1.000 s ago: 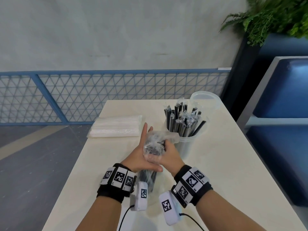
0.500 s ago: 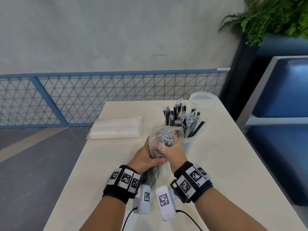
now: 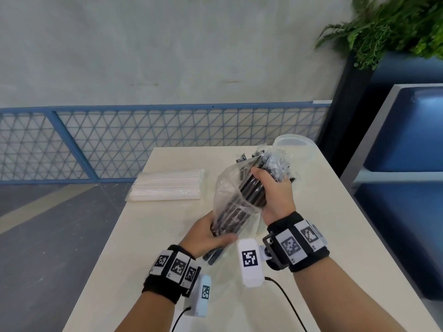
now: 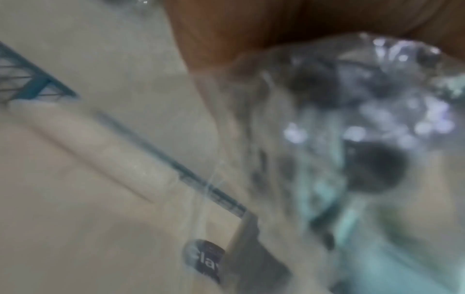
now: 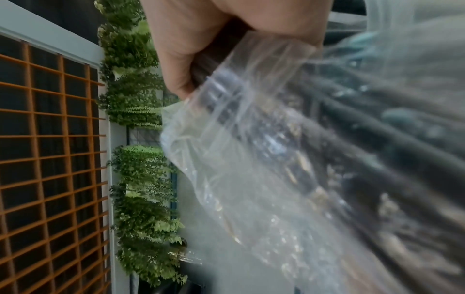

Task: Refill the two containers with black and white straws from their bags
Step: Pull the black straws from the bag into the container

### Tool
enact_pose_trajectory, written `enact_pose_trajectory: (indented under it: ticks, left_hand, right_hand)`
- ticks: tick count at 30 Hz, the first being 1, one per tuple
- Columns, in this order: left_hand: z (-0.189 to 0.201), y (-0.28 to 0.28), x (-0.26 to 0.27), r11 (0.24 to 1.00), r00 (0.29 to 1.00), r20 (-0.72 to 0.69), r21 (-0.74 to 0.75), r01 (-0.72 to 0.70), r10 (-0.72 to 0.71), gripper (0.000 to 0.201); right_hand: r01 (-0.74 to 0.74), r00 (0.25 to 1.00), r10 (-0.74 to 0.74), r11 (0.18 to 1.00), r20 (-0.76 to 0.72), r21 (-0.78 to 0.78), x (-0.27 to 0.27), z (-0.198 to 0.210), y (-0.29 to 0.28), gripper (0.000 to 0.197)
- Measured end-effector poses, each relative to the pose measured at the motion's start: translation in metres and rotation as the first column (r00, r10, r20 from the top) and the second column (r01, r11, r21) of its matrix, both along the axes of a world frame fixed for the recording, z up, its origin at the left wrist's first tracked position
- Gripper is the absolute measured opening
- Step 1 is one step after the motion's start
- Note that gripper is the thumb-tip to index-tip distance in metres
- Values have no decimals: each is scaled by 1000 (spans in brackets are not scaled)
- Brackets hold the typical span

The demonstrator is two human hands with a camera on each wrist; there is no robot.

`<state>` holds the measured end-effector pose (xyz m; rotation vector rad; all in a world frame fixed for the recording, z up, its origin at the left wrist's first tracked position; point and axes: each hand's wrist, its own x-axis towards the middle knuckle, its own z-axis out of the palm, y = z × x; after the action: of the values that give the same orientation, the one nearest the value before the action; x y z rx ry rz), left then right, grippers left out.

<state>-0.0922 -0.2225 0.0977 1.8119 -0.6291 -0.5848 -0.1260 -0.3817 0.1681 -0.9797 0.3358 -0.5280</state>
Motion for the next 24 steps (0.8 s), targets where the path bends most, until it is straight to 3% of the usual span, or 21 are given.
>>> enact_pose_trajectory:
  ticks: [2, 4, 8, 10, 12, 14, 19, 24]
  left_hand:
    - [-2, -2, 0, 999, 994, 103, 17, 29, -31, 51]
    - [-4, -4, 1, 999, 992, 128, -47, -13, 19, 52]
    - [-6, 0, 5, 992, 1000, -3, -124, -7, 6, 52]
    - [-4, 1, 5, 993, 999, -27, -113, 41, -44, 51]
    - [-5, 1, 5, 993, 997, -26, -97, 64, -67, 50]
    - [-6, 1, 3, 994, 997, -20, -86, 69, -71, 51]
    - [-11, 2, 2, 996, 997, -42, -64, 61, -64, 46]
    - [-20, 8, 8, 997, 994, -100, -70, 35, -42, 51]
  right_hand:
    - [3, 1000, -3, 1000, 3, -13, 2, 1, 0, 34]
    - [-68, 998, 69, 996, 12, -53, 2, 0, 1, 44]
    - [-407, 913, 404, 898, -51, -166, -3, -12, -4, 70]
    - [-482, 876, 475, 855, -83, -191, -7, -21, -2, 62]
    - [-435, 900, 426, 885, -90, -165, -10, -26, 4, 36]
    - [-348, 936, 336, 927, -104, -139, -10, -27, 10, 25]
    - [-218, 964, 206, 975, -170, -50, -7, -23, 12, 17]
    - [-107, 987, 112, 993, -116, 46, -7, -2, 1, 32]
